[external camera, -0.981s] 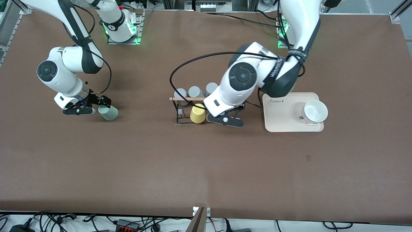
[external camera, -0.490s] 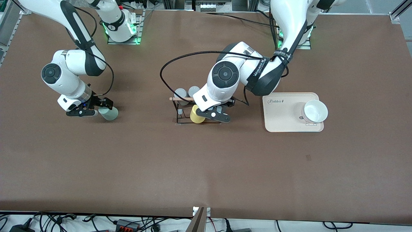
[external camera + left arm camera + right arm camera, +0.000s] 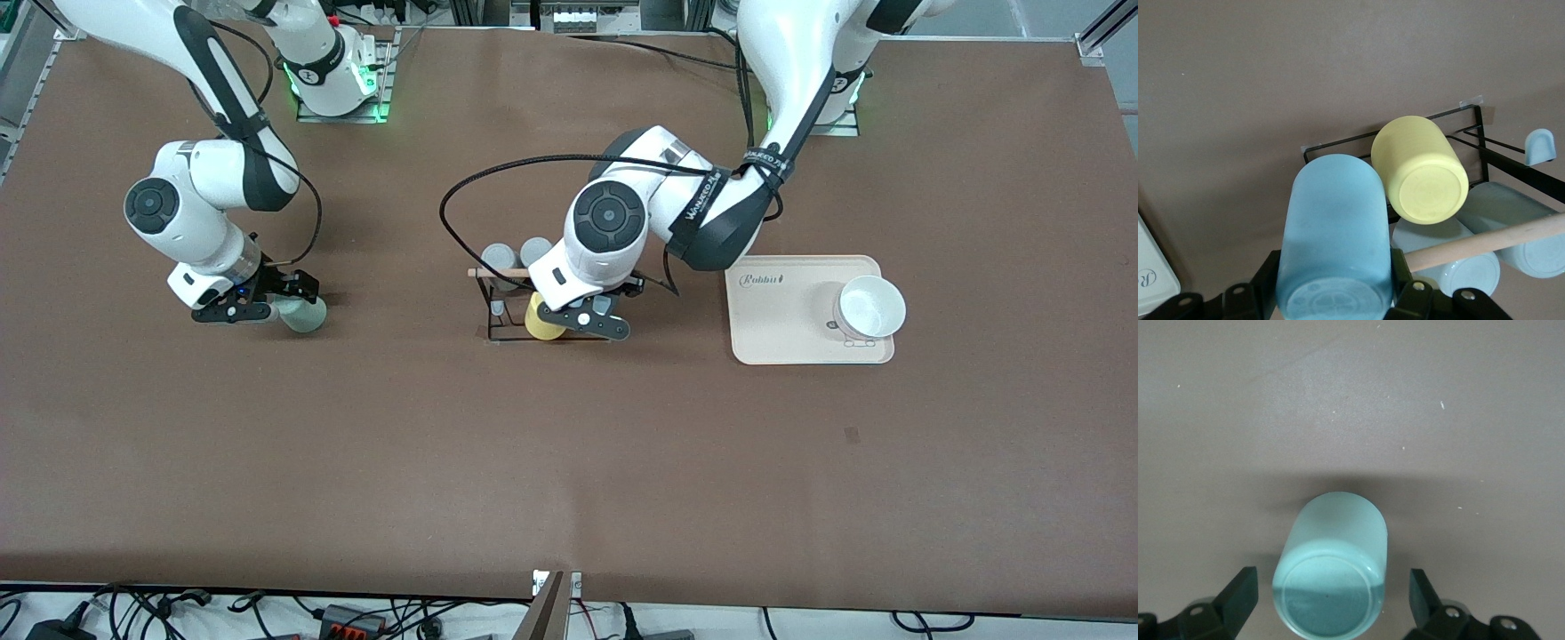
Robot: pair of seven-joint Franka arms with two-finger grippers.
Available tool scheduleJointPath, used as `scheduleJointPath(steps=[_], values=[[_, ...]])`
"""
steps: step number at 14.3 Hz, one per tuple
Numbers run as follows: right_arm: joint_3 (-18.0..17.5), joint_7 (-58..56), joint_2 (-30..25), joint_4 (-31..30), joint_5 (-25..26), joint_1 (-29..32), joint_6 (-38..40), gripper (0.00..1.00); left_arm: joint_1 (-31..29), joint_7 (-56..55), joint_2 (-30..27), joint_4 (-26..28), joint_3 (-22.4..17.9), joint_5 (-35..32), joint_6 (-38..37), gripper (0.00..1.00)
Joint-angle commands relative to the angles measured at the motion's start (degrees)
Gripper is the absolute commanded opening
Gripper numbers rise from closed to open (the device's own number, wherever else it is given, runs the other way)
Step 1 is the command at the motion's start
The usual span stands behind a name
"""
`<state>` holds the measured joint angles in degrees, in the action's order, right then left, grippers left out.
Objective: Hang scattered cups on rack with three cups
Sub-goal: 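Hang the blue cup while the right gripper grasps the mint cup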
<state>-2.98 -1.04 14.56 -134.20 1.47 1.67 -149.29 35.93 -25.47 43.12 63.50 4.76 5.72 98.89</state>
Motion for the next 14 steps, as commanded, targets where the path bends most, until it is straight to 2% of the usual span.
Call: scheduleJointPath(steps=[1,5,6,9,10,12,13,14], values=[[-0.10,-0.63,0.47,0.08,0.64,0.00,-0.74,1.00,0.63,0.34,1.70,-1.80,-0.36,-0.71,-0.71,0.32],[-0.10,-0.63,0.38,0.08,0.64,0.00,-0.74,1.00,0.54,0.60,3.28,-1.89,-0.36,-0.80,0.86,0.35],[-0.10,-0.63,0.38,0.08,0.64,0.00,-0.74,0.94,0.63,0.60,3.81,-1.89,-0.36,-0.71,1.22,0.35],[-0.10,-0.63,0.29,0.17,0.64,0.09,-0.57,0.43,0.72,0.60,5.13,-1.81,-0.36,-0.80,1.92,0.36],[-0.10,-0.63,0.29,0.25,0.64,0.09,-0.57,0.31,0.72,0.60,5.57,-1.80,-0.36,-0.80,2.10,0.37],[-0.10,-0.72,0.20,0.34,0.64,0.09,-0.48,0.20,1.06,0.51,6.27,-1.80,-0.36,-0.80,2.62,0.41],[-0.01,-0.72,0.20,0.34,0.64,0.09,-0.39,0.18,1.07,0.51,6.36,-1.80,-0.36,-0.80,3.32,0.61],[-0.01,-0.81,0.12,0.34,0.64,0.09,-0.39,0.17,0.98,0.43,6.36,-1.80,-0.36,-0.80,3.77,0.97]])
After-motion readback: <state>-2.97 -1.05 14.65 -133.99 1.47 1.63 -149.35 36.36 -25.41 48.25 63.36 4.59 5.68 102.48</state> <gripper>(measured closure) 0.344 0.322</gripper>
